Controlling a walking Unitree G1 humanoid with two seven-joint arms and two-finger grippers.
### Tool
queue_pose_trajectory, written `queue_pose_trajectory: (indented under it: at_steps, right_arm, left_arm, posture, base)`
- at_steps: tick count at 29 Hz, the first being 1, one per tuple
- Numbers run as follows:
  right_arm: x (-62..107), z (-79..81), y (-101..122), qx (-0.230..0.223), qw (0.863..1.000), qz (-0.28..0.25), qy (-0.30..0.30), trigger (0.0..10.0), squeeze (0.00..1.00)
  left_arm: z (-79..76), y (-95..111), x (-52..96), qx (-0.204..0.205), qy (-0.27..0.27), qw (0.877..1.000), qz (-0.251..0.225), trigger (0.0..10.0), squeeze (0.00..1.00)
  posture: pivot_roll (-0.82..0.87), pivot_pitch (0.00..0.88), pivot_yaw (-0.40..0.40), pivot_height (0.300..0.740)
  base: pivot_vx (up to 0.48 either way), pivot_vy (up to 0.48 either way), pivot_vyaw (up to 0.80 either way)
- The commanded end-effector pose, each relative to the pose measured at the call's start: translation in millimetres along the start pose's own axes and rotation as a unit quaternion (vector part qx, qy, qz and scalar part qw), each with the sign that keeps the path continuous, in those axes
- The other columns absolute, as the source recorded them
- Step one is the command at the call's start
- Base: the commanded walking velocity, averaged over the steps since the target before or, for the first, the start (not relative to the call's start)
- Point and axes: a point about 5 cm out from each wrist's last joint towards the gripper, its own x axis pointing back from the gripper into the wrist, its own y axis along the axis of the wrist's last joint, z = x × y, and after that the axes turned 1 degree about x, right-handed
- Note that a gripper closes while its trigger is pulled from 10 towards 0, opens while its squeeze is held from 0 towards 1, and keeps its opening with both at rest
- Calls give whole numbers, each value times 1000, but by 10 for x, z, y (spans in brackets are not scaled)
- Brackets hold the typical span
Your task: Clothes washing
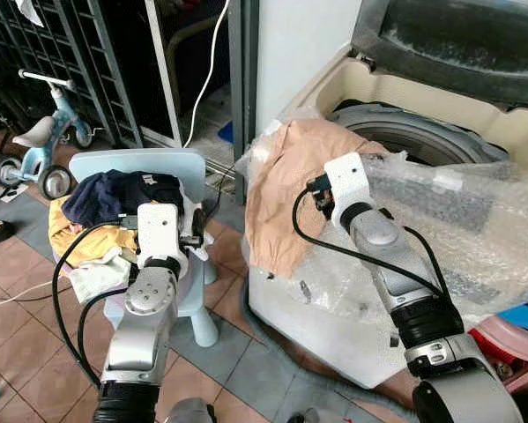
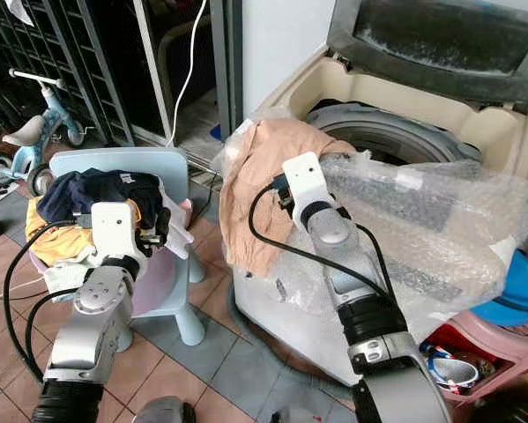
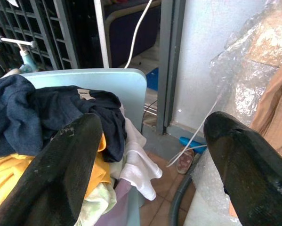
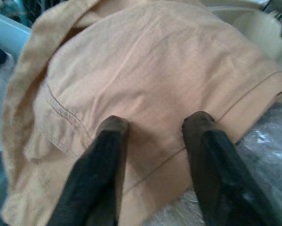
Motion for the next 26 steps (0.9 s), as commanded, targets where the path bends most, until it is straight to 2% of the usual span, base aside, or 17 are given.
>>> queue_pose_trajectory:
  at_steps: [1,14,20,26]
  right_arm:
    - [22,-17,-112,13,1000,22,-11,0,0]
    - [-14,-89,-73,21,999,7,-30,0,0]
    - [-11,-92,-77,44,999,0,-31,0,0]
    - [-10,-135,-31,34,998,-20,-44,0,0]
  left_arm:
    - [-6,14,11,-3,0,1000,-1,10000,0]
    - [-20,11,6,-4,1,1000,-1,10000,0]
    - [-17,12,0,-5,1,1000,-2,10000,0]
    - [-1,15,0,-7,0,1000,-2,10000,0]
  posture:
    - [-44,0,-7,740]
    - [-40,0,-15,740]
    - [-39,0,-22,740]
    - [-39,0,-12,740]
  base:
    - [0,0,0]
    - [0,0,0]
    - [0,0,0]
    - [0,0,0]
